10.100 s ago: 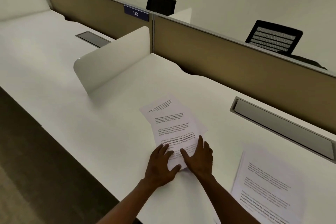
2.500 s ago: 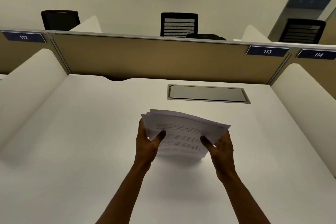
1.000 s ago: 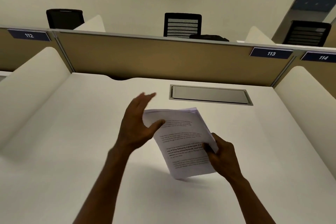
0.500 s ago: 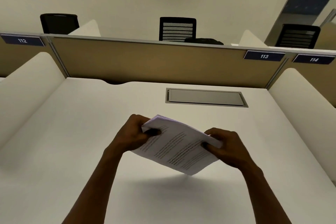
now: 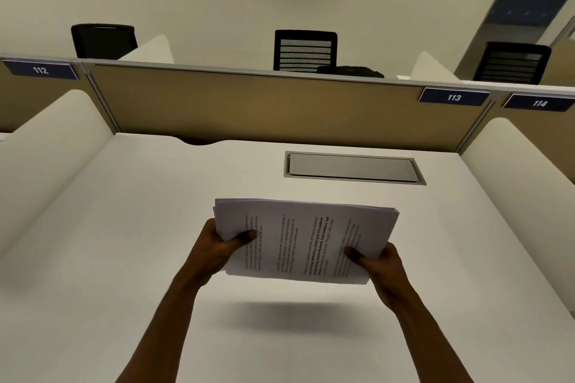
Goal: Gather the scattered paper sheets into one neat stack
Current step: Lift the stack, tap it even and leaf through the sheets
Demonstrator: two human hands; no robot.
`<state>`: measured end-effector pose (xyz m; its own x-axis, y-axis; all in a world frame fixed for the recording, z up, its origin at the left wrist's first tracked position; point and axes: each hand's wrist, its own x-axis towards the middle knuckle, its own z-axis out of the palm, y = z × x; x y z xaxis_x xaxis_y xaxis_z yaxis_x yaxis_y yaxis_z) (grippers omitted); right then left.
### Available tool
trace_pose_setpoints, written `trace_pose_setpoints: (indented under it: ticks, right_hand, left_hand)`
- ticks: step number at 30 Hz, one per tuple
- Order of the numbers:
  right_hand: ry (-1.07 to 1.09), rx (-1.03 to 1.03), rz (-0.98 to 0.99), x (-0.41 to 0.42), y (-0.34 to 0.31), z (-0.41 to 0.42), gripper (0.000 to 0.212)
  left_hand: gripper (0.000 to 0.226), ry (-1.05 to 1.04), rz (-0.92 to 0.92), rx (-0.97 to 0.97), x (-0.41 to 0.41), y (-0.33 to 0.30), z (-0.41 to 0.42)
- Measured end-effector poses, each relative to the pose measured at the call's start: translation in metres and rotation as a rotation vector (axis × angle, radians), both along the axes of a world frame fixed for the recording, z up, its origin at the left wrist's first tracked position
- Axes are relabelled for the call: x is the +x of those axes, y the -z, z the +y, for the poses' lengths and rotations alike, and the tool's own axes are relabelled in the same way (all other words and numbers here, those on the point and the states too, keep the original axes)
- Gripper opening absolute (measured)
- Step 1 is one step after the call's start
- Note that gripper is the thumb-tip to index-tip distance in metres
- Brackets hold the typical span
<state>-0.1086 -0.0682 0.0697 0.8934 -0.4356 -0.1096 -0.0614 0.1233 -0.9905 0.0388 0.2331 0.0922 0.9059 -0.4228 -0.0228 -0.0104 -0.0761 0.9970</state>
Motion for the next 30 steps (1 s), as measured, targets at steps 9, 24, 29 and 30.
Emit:
trace_pose_setpoints:
  ticks: [9,24,29,30]
  right_hand:
    - [0.026,-0.061,0.094,-0.005,0.036,0.008,0.028]
    - [0.051,-0.05,0.062,0.0,0.039,0.007,0.032]
    - [0.092,-0.054,0.101,0.0,0.044,0.012,0.03]
    - [0.095,-0.055,0.094,0.0,0.041,0.01,0.03]
  left_hand:
    - [0.029,-0.074,0.035,0.023,-0.004,0.047,0.004]
    - [0.035,-0.113,-0.011,-0.028,0.001,0.057,-0.005]
    - [0.022,-0.201,0.069,0.05,-0.003,0.067,-0.01]
    - [0.023,-0.203,0.057,0.05,-0.003,0.064,-0.01]
